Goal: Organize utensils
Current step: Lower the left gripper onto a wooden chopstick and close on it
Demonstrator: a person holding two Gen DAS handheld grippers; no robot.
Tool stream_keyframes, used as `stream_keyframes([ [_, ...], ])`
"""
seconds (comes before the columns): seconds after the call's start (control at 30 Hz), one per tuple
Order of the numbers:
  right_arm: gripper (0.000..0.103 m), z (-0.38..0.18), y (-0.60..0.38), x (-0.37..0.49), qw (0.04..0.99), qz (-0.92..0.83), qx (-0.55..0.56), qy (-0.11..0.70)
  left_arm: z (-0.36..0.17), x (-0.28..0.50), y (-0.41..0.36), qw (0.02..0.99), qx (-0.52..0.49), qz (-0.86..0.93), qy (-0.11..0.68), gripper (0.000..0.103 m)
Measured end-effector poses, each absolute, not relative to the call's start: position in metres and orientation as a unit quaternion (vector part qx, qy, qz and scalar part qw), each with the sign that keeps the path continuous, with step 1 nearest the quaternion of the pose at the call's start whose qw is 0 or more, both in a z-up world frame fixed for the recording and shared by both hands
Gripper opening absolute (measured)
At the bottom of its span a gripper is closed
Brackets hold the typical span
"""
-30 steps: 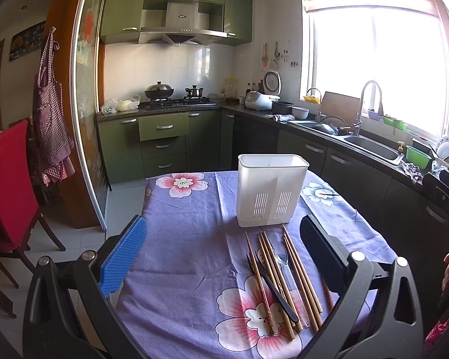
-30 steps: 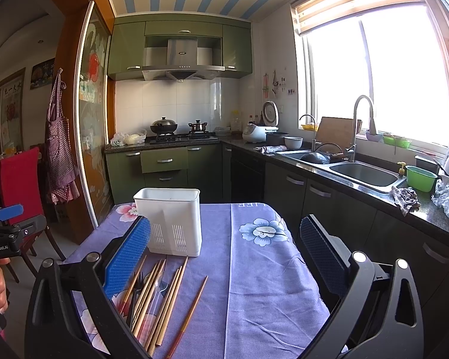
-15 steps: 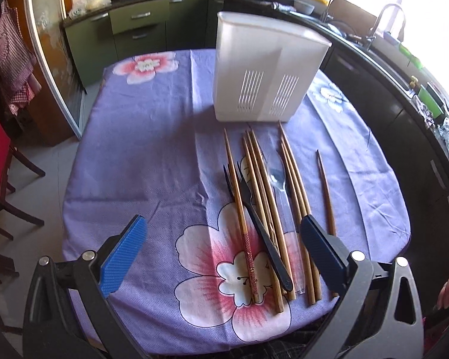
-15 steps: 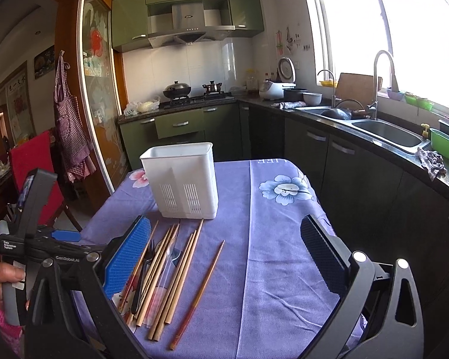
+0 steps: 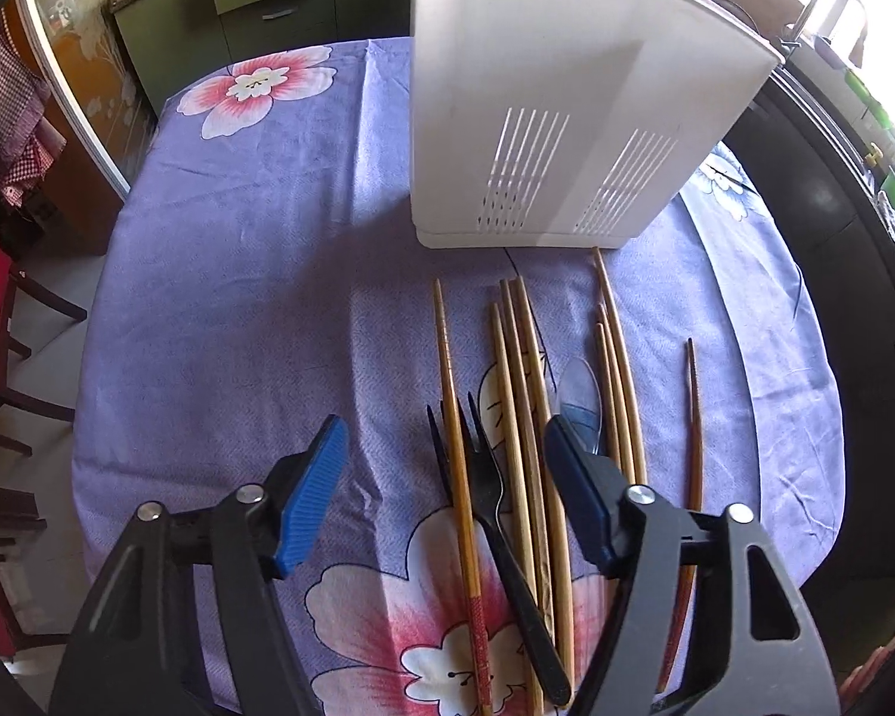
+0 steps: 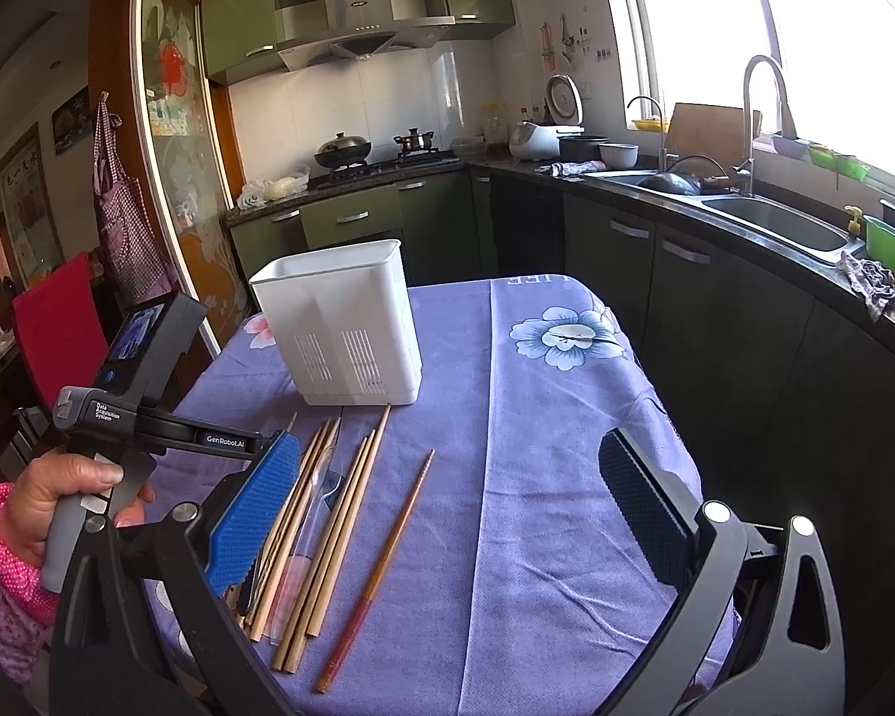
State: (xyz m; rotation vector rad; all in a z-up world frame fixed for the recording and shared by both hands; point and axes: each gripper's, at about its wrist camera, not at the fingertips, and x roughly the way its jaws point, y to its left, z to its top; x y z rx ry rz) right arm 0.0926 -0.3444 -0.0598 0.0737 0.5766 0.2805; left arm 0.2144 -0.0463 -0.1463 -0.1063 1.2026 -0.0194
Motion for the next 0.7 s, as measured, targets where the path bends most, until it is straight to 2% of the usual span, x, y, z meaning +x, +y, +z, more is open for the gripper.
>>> stream_keyframes([
  [0.07,0.099,-0.063,-0.345,0.095,0.947,0.138,0.038,0.287,-0.151,0.22,-0.045,0.817,-0.054,-0.008,0.573,0.047],
  [0.2,0.099,-0.067,-0.345,0.097,0.945,0.138,0.039,0.295,-0.159,0.229,-0.043,0.81,-0.069,-0.011,0.582,0.043],
  [0.37,0.099,-0.069,-0.342,0.099,0.944,0.138,0.033,0.297,-0.164,0.24,-0.044,0.807,-0.073,-0.011,0.586,0.019],
  [0.43,0.099,-0.07,-0.341,0.099,0.945,0.137,0.032,0.295,-0.165,0.243,-0.046,0.807,-0.07,-0.011,0.586,0.015],
  [0.63,0.099,-0.071,-0.343,0.101,0.944,0.136,0.034,0.297,-0.169,0.251,-0.046,0.805,-0.063,-0.003,0.59,0.015],
  [0.7,0.099,-0.072,-0.343,0.103,0.944,0.134,0.034,0.3,-0.172,0.253,-0.046,0.804,-0.057,-0.002,0.592,0.011],
])
